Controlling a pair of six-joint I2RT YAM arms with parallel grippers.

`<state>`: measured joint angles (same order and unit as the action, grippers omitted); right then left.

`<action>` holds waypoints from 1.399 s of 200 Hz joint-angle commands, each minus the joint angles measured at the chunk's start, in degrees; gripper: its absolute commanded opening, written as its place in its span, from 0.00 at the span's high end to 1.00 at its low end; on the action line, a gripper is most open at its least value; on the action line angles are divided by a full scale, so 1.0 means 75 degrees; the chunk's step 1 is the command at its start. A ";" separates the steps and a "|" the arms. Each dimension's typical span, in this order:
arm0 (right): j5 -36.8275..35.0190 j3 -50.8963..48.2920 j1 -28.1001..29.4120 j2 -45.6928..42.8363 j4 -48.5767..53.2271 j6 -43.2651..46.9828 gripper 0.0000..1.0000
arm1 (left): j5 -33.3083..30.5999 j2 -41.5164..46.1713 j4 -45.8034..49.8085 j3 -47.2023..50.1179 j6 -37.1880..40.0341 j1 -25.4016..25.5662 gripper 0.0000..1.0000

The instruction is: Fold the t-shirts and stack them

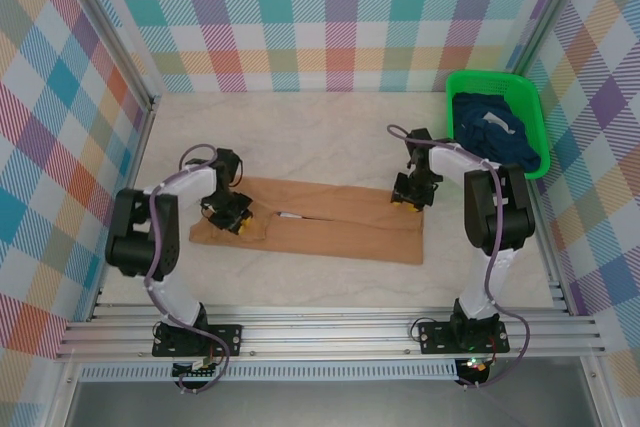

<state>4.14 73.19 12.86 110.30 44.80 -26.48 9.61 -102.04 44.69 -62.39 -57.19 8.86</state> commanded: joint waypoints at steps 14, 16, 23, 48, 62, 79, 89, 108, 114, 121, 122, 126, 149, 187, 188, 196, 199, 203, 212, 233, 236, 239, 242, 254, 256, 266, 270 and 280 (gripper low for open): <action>-0.0308 -0.0872 0.0008 -0.0381 0.0676 -0.0478 0.65 | -0.0348 -0.1325 -0.0684 -0.1502 0.0518 0.0022 0.79; -0.0301 -0.0948 0.0008 -0.0441 0.0676 -0.0533 0.65 | -0.0362 -0.1418 -0.0687 -0.1625 0.0543 0.0027 0.79; -0.0262 -0.1167 0.0019 -0.0607 0.0652 -0.0732 0.64 | -0.0359 -0.1783 -0.0761 -0.2089 0.0708 0.0054 0.79; -0.0157 -0.1915 0.0108 -0.1197 0.0675 -0.1844 0.63 | 0.0611 -0.3423 -0.1079 -0.4188 0.1410 0.0180 0.77; 0.0156 -0.2437 0.0241 -0.1569 0.0506 -0.2639 0.63 | 0.1063 -0.4309 -0.1074 -0.5430 0.1565 0.0333 0.77; 0.0448 -0.2931 0.0644 -0.1976 0.0284 -0.3485 0.63 | 0.1481 -0.5275 -0.1071 -0.6935 0.1540 0.0588 0.76; 0.0673 -0.3126 0.0958 -0.2105 0.0133 -0.3990 0.63 | 0.1705 -0.5828 -0.1102 -0.7810 0.1365 0.0729 0.76; 0.1392 -0.3477 0.1597 -0.2050 -0.0507 -0.5039 0.63 | 0.1922 -0.6808 -0.1107 -0.9326 0.0902 0.0964 0.76; 0.1534 -0.3524 0.1758 -0.1997 -0.0695 -0.5292 0.63 | 0.1968 -0.7084 -0.1161 -0.9724 0.0715 0.1022 0.76; 0.1690 -0.3587 0.1970 -0.1944 -0.1005 -0.5645 0.63 | 0.2022 -0.7372 -0.1249 -1.0127 0.0465 0.1087 0.76; 0.1719 -0.3593 0.2022 -0.1930 -0.1089 -0.5739 0.63 | 0.2023 -0.7419 -0.1254 -1.0180 0.0430 0.1089 0.76; 0.1745 -0.3572 0.2139 -0.1891 -0.1207 -0.5900 0.63 | 0.2036 -0.7575 -0.1313 -1.0389 0.0310 0.1113 0.76; 0.1936 -0.3217 0.2608 -0.1509 -0.1390 -0.6542 0.63 | 0.1927 -0.8233 -0.1571 -1.1253 -0.0316 0.1153 0.75; 0.2196 -0.2610 0.2811 -0.1300 -0.1474 -0.6771 0.62 | 0.1884 -0.8395 -0.1850 -1.2285 -0.0554 0.1060 0.66; 0.2170 -0.2592 0.2804 -0.1324 -0.1438 -0.6759 0.62 | 0.1878 -0.8376 -0.1836 -1.2307 -0.0537 0.1058 0.66; 0.1991 -0.2451 0.2797 -0.1526 -0.1209 -0.6600 0.60 | 0.1732 -0.8096 -0.1585 -1.2435 -0.0324 0.1035 0.62; 0.1920 -0.2394 0.2797 -0.1594 -0.1112 -0.6525 0.60 | 0.1652 -0.7959 -0.1454 -1.2445 -0.0225 0.1033 0.61; 0.1816 -0.2309 0.2797 -0.1706 -0.0956 -0.6413 0.59 | 0.1481 -0.7751 -0.1283 -1.2426 -0.0088 0.1022 0.60; 0.1614 -0.2097 0.2779 -0.1922 -0.0638 -0.6079 0.59 | 0.1030 -0.7225 -0.0716 -1.2378 0.0390 0.1032 0.58; 0.1117 -0.1767 0.2753 -0.2448 0.0143 -0.5289 0.58 | -0.0336 -0.6009 0.0772 -1.1899 0.1295 0.1033 0.57; 0.1076 -0.1775 0.2741 -0.2531 0.0179 -0.5186 0.58 | -0.0448 -0.5802 0.0885 -1.1757 0.1392 0.1033 0.57; 0.1021 -0.1794 0.2730 -0.2631 0.0212 -0.5078 0.58 | -0.0554 -0.5609 0.0972 -1.1589 0.1496 0.1033 0.57; 0.0961 -0.1815 0.2712 -0.2732 0.0230 -0.4965 0.58 | -0.0645 -0.5402 0.1057 -1.1390 0.1596 0.1033 0.57; 0.0730 -0.1997 0.2644 -0.3134 0.0218 -0.4448 0.59 | -0.0787 -0.4543 0.1127 -1.0300 0.1832 0.1033 0.60; 0.0694 -0.2026 0.2621 -0.3189 0.0221 -0.4356 0.59 | -0.0762 -0.4382 0.1078 -1.0035 0.1850 0.1033 0.60; 0.0488 -0.2187 0.2498 -0.3498 0.0342 -0.3885 0.60 | -0.0511 -0.3573 0.0742 -0.8644 0.1854 0.1053 0.62; 0.0441 -0.2262 0.2437 -0.3618 0.0398 -0.3709 0.60 | -0.0359 -0.3246 0.0625 -0.8074 0.1819 0.1071 0.63; 0.0520 -0.2534 0.2259 -0.3923 0.0305 -0.3263 0.61 | 0.0140 -0.2517 0.0375 -0.6599 0.1767 0.1122 0.65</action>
<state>11.51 57.69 32.27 85.34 43.16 -61.78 8.86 -134.78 46.11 -129.08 -47.35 16.75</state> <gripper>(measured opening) 0.397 0.370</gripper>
